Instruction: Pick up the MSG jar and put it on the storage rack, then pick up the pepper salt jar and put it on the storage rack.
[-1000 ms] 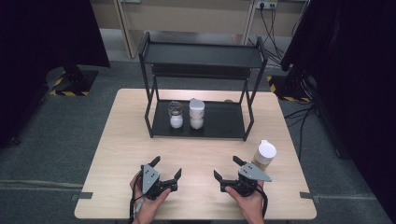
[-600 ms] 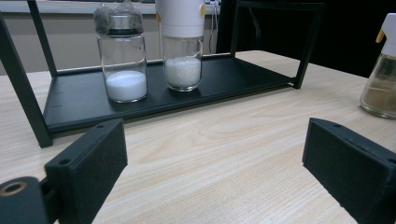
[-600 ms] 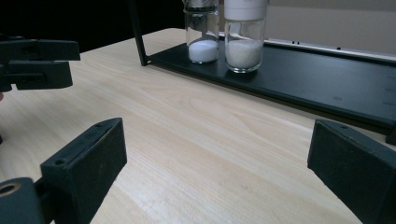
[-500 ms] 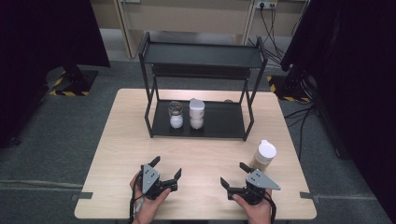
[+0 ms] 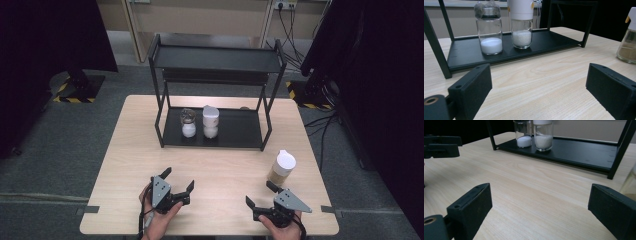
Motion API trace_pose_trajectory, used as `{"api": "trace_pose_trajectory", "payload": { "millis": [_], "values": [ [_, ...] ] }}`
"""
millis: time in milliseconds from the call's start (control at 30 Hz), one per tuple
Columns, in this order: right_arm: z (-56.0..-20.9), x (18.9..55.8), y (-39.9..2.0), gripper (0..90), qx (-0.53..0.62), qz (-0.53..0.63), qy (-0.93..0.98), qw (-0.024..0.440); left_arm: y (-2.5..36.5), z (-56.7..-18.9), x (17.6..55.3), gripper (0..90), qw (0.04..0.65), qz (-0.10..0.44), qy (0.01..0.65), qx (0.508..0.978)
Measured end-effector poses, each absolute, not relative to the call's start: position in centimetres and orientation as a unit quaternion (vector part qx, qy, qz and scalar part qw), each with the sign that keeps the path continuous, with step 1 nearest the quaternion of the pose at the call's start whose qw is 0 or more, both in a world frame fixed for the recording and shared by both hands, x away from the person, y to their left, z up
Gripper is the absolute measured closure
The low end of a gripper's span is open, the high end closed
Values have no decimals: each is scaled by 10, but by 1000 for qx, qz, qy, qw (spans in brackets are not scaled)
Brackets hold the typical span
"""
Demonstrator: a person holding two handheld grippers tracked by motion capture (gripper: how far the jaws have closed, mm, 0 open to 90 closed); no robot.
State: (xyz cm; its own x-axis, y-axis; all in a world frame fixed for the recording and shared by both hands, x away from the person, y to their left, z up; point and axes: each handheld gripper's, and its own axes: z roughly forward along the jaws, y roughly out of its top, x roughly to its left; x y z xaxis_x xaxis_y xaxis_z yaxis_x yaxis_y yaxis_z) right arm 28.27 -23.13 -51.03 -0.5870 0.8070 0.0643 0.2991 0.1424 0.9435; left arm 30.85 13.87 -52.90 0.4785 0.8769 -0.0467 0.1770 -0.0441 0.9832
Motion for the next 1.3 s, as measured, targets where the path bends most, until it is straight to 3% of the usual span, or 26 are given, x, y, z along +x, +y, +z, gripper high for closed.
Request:
{"api": "trace_pose_trajectory", "payload": {
  "millis": [767,1300],
  "values": [
    [-498,279,-273,62,450,492,683,298,139,-529,309,60,559,311,407,652],
    [-490,300,-284,63,471,491,655,329,138,-529,309,61,559,312,406,652]
  ]
}}
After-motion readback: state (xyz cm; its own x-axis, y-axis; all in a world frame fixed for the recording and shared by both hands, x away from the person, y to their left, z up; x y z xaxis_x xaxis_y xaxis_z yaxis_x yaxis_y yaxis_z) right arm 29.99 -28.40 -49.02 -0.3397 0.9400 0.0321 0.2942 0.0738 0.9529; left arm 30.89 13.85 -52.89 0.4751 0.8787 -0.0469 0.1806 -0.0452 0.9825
